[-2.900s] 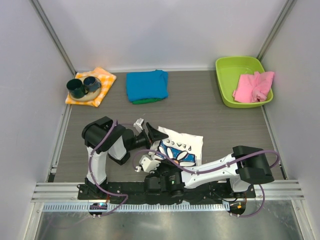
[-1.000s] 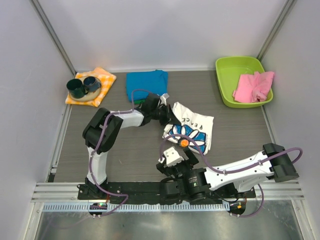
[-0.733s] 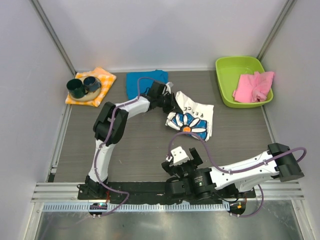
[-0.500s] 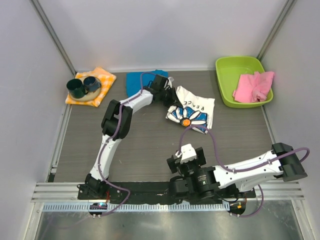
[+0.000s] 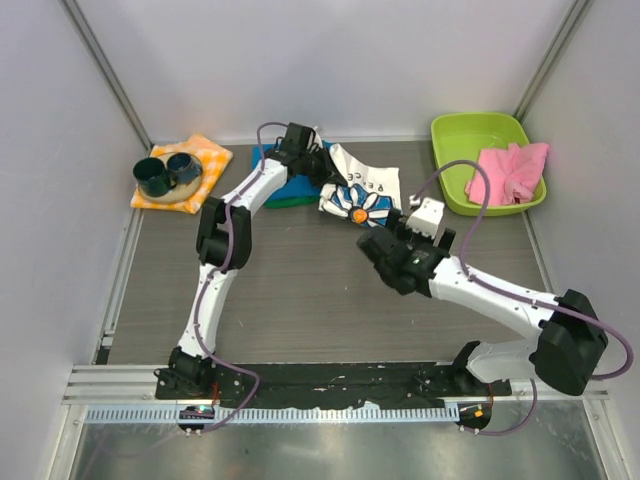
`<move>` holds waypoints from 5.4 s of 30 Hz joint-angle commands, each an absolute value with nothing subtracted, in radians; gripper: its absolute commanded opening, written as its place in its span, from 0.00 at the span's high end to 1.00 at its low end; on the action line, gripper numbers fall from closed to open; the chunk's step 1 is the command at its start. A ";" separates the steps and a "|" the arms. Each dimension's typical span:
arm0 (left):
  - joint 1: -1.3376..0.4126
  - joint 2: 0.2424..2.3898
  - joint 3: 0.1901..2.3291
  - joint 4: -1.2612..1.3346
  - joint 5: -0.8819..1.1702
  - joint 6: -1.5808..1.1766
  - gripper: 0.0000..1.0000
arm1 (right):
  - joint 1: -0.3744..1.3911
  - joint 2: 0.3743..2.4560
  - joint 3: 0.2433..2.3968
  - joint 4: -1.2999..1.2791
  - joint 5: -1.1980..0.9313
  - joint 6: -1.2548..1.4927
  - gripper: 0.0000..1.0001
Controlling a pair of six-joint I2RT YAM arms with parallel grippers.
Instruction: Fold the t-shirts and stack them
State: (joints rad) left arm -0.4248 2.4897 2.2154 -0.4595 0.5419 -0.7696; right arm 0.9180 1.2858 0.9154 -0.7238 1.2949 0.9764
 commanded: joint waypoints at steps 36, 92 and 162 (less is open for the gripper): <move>-0.135 2.511 2.551 -0.423 0.727 -0.810 1.00 | 0.653 1.549 0.768 0.098 0.664 0.563 0.00; 0.127 1.596 1.158 0.063 0.293 -0.914 0.05 | 0.704 1.526 0.839 0.046 0.612 0.506 0.00; -0.020 1.899 1.435 -0.212 -0.123 -0.675 0.05 | 0.730 1.474 0.969 -0.120 0.567 0.431 0.00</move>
